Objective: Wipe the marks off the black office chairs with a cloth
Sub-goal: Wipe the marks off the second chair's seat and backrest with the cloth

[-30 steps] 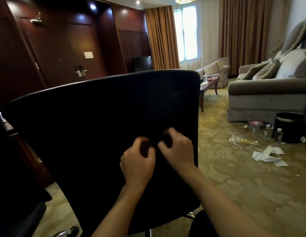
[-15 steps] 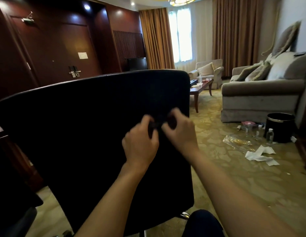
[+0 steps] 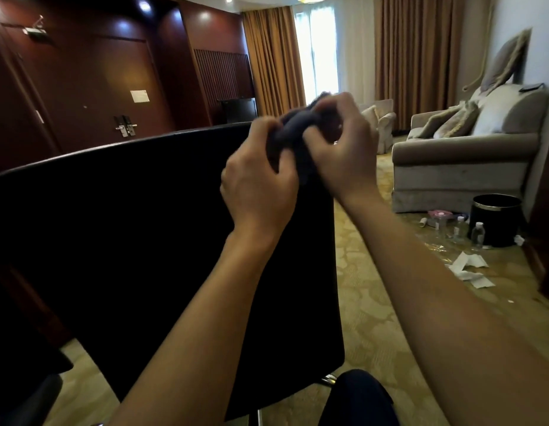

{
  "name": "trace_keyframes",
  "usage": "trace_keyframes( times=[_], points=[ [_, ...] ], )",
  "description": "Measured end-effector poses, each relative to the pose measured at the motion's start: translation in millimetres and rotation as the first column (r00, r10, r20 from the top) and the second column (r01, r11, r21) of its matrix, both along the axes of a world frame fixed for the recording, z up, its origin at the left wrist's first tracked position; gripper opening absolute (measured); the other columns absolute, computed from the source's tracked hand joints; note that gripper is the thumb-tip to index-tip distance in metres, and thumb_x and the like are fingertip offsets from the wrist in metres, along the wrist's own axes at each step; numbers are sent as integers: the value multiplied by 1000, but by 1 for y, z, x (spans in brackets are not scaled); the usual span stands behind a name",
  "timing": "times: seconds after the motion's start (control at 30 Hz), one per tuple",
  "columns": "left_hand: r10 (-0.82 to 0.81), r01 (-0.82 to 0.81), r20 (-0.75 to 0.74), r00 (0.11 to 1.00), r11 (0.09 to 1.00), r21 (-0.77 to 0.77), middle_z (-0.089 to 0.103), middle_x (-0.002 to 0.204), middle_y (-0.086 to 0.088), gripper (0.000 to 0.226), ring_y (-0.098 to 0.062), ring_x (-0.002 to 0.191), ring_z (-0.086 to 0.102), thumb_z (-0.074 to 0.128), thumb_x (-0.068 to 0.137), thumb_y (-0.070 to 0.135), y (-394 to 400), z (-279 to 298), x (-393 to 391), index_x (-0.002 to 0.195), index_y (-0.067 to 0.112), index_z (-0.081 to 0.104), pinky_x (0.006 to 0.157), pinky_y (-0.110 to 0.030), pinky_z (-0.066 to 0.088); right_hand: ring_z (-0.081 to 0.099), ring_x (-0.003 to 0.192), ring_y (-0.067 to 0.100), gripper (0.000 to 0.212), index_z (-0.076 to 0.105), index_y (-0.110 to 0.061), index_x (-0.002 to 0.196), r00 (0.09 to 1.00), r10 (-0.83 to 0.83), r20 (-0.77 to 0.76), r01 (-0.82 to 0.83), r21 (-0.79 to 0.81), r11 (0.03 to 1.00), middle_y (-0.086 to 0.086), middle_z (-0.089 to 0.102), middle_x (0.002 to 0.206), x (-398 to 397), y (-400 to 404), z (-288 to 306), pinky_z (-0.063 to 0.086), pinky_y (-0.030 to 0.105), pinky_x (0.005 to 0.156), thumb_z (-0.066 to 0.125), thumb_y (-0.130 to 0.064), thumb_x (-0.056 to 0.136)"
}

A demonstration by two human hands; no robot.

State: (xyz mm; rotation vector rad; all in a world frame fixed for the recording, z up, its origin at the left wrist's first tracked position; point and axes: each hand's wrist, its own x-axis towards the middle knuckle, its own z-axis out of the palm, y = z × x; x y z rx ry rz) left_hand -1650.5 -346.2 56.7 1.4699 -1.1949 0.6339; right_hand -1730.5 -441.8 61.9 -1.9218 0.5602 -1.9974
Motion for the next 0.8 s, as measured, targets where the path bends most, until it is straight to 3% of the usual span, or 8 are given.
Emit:
trace_keyframes(
  times=[0.07,0.1,0.17,0.23,0.4,0.53,0.67,0.8],
  points=[
    [12,-13,53,999,1000,13,64,91,11,25,-12,81,62,62,90,29,-7,12,-2,115,29,61,67,-22,46,57,80,-1,20,59,-16,103,1000,2,-28,-2,17,1000,-18,56,85,-4,-9,6,52,18,76,60,-25,85],
    [25,-27,79,997,999,36,67,92,9,25,-16,83,66,62,90,31,-10,10,-1,115,30,61,68,-27,50,58,81,1,20,58,-17,103,999,16,-41,-15,38,999,-18,55,84,-5,-14,1,54,23,77,60,-26,85],
    [55,-67,93,994,989,130,71,95,4,26,-24,87,68,62,89,34,-17,-9,5,115,34,59,71,-35,55,62,83,11,25,57,-15,102,998,20,-66,-15,74,997,-10,60,87,-2,-24,-26,56,38,77,59,-28,82],
    [89,-109,83,993,957,270,72,95,0,27,-30,88,69,61,89,36,-23,-43,12,115,35,57,70,-38,54,63,79,17,30,58,-12,101,995,-5,-95,16,112,994,-1,64,86,4,-33,-67,54,42,72,58,-30,78],
    [172,-175,65,983,764,621,72,104,-1,37,-26,98,69,53,95,40,-32,-151,29,132,38,51,77,-37,54,63,72,21,24,57,-14,100,967,47,-250,50,367,929,1,64,81,21,-35,-191,51,35,64,62,-24,79],
    [191,-143,21,981,652,745,68,112,7,33,-14,103,65,49,100,38,-15,-229,35,132,39,50,80,-27,50,67,81,19,30,58,-20,109,844,243,-478,68,546,835,-3,67,87,23,-27,-263,55,37,72,64,-26,80],
    [173,-67,-100,980,754,653,70,101,6,26,-16,94,68,57,96,35,-12,-244,32,121,36,59,77,-31,55,66,76,14,23,62,-21,104,860,206,-466,81,525,847,-7,67,82,16,-21,-260,56,36,71,67,-24,81],
    [118,-65,-122,985,927,371,74,91,-1,27,-26,84,71,65,88,30,-22,-187,22,115,32,64,70,-36,57,62,70,10,20,62,-16,100,973,51,-227,35,359,933,-9,64,79,5,-16,-191,54,31,67,68,-16,81]
  ],
)
